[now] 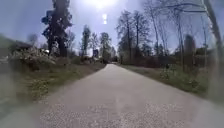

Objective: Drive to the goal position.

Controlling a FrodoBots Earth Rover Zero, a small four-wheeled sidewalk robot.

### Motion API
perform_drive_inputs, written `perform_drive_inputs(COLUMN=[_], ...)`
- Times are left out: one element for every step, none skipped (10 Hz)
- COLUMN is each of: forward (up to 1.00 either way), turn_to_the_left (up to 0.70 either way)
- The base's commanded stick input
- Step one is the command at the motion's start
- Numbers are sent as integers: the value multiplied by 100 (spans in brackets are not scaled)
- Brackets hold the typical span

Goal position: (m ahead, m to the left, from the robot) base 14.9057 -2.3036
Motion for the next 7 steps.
perform_drive_inputs(forward=[70,70,70,70,70,70,70], turn_to_the_left=[0,0,0,0,0,0,0])
